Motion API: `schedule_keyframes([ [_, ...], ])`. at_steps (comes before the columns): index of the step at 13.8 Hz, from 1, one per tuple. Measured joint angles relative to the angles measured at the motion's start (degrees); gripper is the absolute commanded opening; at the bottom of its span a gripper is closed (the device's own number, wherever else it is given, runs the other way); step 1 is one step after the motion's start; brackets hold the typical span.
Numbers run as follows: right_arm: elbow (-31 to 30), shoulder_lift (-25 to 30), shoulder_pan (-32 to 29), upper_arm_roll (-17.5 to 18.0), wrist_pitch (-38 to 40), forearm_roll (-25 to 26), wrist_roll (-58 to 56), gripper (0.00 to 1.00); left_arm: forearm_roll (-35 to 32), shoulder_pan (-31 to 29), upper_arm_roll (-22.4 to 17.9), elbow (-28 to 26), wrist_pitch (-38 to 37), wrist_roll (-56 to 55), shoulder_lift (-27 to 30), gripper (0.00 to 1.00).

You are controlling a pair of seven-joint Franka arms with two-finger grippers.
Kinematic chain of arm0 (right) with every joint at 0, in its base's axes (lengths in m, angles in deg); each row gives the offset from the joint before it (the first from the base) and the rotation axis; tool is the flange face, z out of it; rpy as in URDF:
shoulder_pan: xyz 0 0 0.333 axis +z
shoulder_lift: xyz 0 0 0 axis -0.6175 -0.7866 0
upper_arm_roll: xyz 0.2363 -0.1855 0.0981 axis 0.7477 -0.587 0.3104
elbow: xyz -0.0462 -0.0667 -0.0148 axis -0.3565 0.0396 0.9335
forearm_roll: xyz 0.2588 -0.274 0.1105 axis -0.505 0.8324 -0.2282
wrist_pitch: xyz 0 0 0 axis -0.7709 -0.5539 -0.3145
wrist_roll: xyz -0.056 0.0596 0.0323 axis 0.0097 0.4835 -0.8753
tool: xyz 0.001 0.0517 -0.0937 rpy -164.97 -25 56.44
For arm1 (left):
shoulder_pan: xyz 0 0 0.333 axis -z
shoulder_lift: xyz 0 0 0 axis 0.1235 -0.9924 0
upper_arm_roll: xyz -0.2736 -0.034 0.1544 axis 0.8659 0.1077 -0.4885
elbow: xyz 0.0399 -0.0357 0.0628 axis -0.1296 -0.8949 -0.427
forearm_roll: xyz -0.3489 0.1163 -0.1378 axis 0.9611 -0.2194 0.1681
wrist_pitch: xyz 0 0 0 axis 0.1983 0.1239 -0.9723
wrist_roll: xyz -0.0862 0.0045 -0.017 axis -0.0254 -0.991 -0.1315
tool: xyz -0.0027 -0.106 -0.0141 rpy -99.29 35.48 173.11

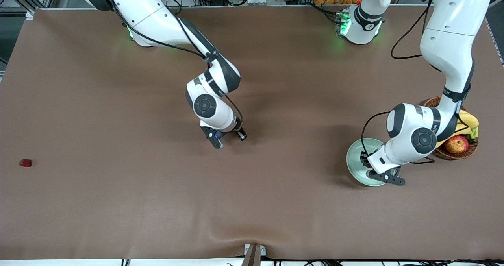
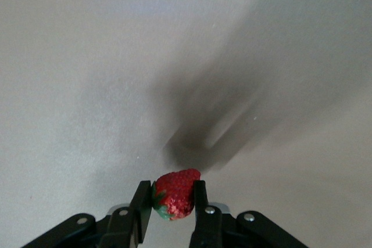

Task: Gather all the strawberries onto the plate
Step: 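Drop the strawberry onto the plate while the right gripper sets another down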

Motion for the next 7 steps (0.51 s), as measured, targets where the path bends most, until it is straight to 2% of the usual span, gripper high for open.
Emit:
schedule_keyframes([
  [1,0.1,-0.3,0.4,0.0,-0.3,0.0,0.5,0.11,0.0,-0.2,0.0,-0.1,0.0,0.0,0.2,1.00],
  [2,0.1,-0.4,0.8,0.0,-0.4,0.0,1.0,0.42,0.0,-0.2,0.0,-0.1,0.0,0.0,0.5,1.00],
  [3,0.1,-0.5,0.9,0.0,-0.4,0.0,1.2,0.58,0.0,-0.2,0.0,-0.1,0.0,0.0,0.9,1.00],
  [4,0.1,-0.5,0.9,-0.1,-0.4,0.0,1.3,0.85,0.0,-0.1,0.0,-0.1,0.1,0.0,1.5,1.00],
  [5,0.1,-0.5,0.9,-0.2,-0.4,0.0,1.3,1.00,0.0,-0.1,0.1,-0.2,0.1,0.0,2.5,1.00],
  [7,0.4,-0.5,0.9,-0.6,-0.4,0.0,1.4,1.00,0.0,0.1,0.6,-0.3,-0.5,0.1,5.4,1.00],
])
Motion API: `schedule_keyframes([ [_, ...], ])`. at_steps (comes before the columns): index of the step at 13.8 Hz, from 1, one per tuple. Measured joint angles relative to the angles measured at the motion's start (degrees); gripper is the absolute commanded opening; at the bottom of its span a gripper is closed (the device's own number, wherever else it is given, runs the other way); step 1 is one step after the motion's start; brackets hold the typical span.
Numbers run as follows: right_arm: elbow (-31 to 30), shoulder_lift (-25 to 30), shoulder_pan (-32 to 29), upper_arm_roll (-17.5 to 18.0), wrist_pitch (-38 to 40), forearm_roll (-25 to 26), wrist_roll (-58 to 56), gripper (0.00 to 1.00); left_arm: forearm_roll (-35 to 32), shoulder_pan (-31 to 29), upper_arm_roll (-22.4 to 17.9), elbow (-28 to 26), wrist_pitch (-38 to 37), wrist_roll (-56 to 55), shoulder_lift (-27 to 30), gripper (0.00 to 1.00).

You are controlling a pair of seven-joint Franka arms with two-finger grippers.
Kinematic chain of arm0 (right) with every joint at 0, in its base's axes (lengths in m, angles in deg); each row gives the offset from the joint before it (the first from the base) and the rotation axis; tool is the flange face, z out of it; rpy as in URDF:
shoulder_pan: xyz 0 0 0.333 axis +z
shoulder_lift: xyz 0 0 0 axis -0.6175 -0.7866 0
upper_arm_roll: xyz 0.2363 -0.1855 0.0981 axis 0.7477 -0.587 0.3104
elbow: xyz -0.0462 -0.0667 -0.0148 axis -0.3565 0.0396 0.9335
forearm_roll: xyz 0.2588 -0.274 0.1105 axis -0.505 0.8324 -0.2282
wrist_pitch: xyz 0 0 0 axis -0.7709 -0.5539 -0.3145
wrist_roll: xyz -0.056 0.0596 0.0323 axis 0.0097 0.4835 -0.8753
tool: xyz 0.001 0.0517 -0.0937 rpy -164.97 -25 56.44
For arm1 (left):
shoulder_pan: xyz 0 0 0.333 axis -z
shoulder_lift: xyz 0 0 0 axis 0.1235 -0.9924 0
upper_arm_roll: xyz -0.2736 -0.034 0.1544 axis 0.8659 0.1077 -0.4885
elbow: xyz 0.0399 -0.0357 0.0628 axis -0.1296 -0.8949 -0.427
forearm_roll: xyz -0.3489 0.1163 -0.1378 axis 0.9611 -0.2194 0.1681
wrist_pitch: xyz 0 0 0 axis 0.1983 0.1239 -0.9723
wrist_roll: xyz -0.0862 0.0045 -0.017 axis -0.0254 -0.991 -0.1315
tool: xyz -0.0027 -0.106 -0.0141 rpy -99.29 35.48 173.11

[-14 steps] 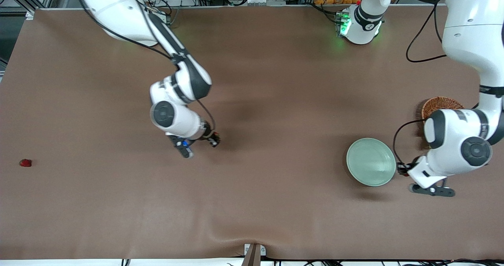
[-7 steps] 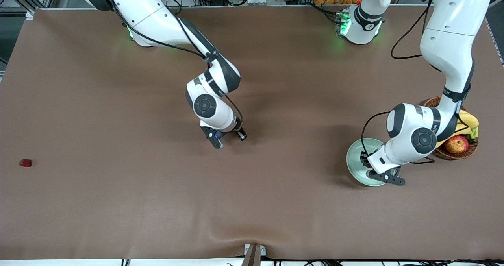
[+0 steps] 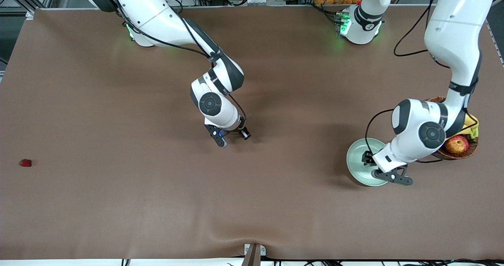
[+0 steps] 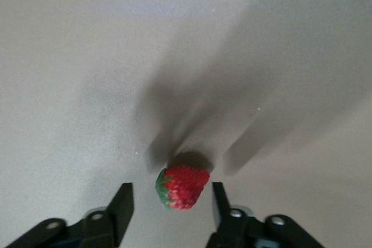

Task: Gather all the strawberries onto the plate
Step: 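Drop the strawberry onto the plate while the right gripper sets another down, then grasp the second strawberry with the left gripper while the right gripper reaches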

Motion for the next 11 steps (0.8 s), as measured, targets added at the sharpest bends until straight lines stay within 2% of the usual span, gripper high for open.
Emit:
schedule_keyframes([
  [2,1.2,0.0,-0.2,-0.5,1.3,0.0,0.0,1.00,0.0,0.0,1.8,-0.3,-1.4,-0.8,2.9,1.00],
  [6,7.3,0.6,-3.9,-1.0,11.7,0.0,-0.1,1.00,0.0,1.4,8.3,-1.7,-2.7,-12.4,4.6,1.00],
  [11,13.1,3.1,-10.3,-1.2,24.6,0.0,-4.9,1.00,0.0,14.8,9.5,-1.1,-2.5,-34.4,2.9,1.00],
])
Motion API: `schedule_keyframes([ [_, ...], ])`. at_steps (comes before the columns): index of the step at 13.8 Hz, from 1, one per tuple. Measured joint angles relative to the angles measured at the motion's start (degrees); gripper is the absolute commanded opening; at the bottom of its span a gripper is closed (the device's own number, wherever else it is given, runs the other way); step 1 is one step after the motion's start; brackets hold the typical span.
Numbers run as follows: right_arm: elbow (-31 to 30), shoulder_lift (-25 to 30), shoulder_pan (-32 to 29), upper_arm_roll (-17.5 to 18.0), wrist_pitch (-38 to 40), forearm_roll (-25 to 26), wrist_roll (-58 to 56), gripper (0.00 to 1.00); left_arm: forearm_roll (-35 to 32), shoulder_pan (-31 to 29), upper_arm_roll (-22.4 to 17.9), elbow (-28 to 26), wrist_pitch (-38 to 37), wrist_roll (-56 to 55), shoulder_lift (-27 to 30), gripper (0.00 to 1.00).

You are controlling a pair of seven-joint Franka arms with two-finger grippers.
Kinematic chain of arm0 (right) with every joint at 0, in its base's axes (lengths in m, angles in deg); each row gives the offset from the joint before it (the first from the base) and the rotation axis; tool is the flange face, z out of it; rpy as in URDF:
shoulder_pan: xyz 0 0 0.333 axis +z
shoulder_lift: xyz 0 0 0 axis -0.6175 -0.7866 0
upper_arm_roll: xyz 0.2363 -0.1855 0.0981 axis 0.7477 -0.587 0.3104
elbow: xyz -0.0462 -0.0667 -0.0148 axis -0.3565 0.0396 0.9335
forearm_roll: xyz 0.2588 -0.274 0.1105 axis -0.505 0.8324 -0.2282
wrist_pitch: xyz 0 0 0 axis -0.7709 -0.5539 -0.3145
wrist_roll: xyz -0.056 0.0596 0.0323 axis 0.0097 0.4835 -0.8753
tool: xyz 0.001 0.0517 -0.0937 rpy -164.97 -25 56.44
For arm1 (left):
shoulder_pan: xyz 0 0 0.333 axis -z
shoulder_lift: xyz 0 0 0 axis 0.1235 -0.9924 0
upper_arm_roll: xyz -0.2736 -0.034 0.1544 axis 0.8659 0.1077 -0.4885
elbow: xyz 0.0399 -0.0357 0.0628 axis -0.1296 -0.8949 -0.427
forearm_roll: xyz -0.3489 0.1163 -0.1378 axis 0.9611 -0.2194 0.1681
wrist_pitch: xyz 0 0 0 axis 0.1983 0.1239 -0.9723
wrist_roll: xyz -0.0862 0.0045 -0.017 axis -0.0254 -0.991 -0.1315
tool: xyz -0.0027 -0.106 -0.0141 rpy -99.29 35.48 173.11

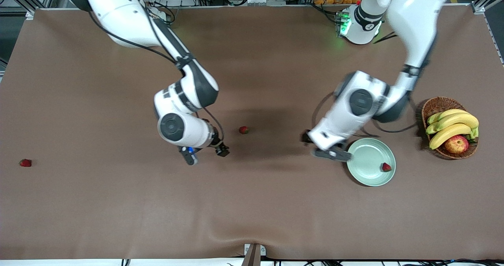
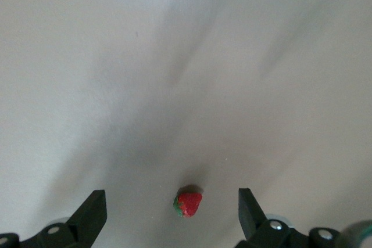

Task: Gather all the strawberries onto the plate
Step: 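Grasp the second strawberry with the left gripper while the right gripper reaches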

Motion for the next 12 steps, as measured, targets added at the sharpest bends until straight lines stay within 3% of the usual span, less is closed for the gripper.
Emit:
schedule_keyframes([
  [6,0.6,6.4,-9.5,-0.1,13.2,0.0,-15.5,1.00,0.0,15.5,-1.1,8.5,0.5,-22.8,-8.4,1.00],
  [12,0.5,10.1,-19.6,-0.3,21.2,0.4,-33.7,1.00,0.0,28.5,-10.9,16.4,1.9,-31.8,-15.7,1.00],
])
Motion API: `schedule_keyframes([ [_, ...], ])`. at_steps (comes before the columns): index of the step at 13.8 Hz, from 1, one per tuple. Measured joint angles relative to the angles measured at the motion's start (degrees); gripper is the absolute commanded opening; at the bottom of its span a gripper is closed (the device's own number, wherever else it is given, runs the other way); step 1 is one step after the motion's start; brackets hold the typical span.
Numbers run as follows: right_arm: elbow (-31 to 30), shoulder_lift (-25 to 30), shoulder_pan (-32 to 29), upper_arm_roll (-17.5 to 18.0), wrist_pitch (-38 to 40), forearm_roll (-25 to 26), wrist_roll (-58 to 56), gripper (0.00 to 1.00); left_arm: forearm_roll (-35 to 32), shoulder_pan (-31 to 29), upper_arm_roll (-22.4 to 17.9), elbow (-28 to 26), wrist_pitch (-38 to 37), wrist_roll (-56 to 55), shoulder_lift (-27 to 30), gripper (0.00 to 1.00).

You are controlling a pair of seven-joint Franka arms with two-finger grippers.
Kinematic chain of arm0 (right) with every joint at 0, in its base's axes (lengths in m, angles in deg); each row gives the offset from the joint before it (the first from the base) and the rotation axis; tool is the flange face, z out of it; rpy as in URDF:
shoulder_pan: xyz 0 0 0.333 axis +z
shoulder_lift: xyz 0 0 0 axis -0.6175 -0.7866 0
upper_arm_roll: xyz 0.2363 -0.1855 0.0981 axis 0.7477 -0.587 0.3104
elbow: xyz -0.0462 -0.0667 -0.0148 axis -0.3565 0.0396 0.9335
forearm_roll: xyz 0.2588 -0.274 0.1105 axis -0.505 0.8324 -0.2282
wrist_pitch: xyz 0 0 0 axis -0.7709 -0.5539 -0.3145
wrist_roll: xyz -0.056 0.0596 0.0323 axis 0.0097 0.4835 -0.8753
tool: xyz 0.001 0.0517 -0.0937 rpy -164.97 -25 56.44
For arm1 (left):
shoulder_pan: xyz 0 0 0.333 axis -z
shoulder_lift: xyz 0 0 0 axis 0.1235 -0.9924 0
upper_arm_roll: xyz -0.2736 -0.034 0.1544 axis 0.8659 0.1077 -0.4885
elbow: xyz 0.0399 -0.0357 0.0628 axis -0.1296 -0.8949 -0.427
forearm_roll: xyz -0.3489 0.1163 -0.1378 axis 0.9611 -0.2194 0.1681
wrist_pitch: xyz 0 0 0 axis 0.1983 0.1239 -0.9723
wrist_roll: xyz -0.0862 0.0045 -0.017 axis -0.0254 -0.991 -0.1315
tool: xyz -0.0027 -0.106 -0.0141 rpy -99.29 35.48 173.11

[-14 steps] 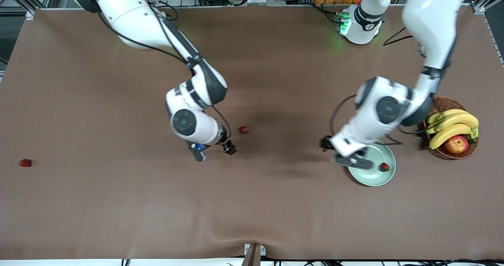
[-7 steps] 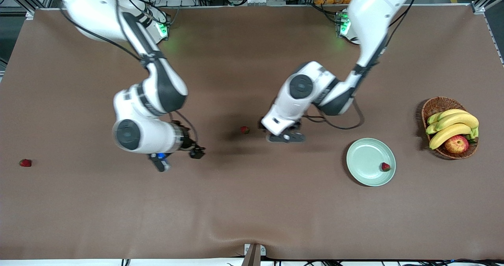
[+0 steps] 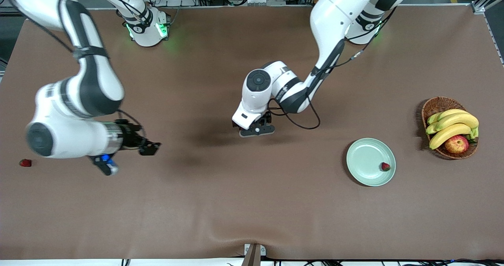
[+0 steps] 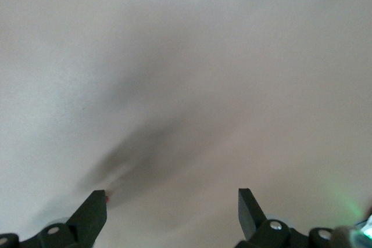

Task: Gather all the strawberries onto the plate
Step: 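Grasp the second strawberry with the left gripper while the right gripper reaches, then drop the strawberry onto the plate while the right gripper lowers to another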

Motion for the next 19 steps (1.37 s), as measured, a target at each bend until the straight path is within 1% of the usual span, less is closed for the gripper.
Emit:
schedule_keyframes([
  [3,-0.6,1.5,-5.8,-0.1,2.0,3.2,-12.9,1.00,0.0,0.5,-0.4,0.6,3.4,-1.3,-2.2,1.00],
  [8,-3.3,2.8,-14.0,-0.2,2.3,8.1,-31.8,1.00,0.0,1.1,-0.6,1.1,4.4,-1.4,-3.7,1.00],
  [10,-4.3,3.6,-16.5,-0.2,2.1,11.3,-37.9,1.00,0.0,2.0,-1.2,1.3,4.5,-1.4,-4.1,1.00],
  [11,-4.8,4.2,-17.6,-0.2,1.5,12.3,-40.9,1.00,0.0,2.4,-1.4,1.4,4.5,-1.4,-4.3,0.93],
  [13,-7.0,5.5,-20.6,-0.3,-1.9,13.2,-48.7,1.00,0.0,2.9,-1.6,1.5,4.5,-1.4,-4.5,0.70],
  [14,-8.7,6.0,-22.5,-0.3,-4.7,13.3,-52.7,1.00,0.0,2.9,-1.6,1.5,4.5,-1.4,-4.5,0.61],
  [16,-12.1,6.4,-26.2,-0.5,-10.6,15.4,-58.5,1.00,0.0,2.9,-1.7,1.6,4.5,-1.4,-4.5,0.35],
  [18,-14.7,6.4,-28.7,-0.5,-14.6,16.7,-61.6,1.00,0.0,2.9,-1.9,1.6,4.5,-1.4,-4.5,0.26],
  [19,-15.6,6.4,-29.5,-0.5,-16.0,16.9,-62.8,1.00,0.0,2.9,-2.0,1.6,4.5,-1.4,-4.6,0.18],
])
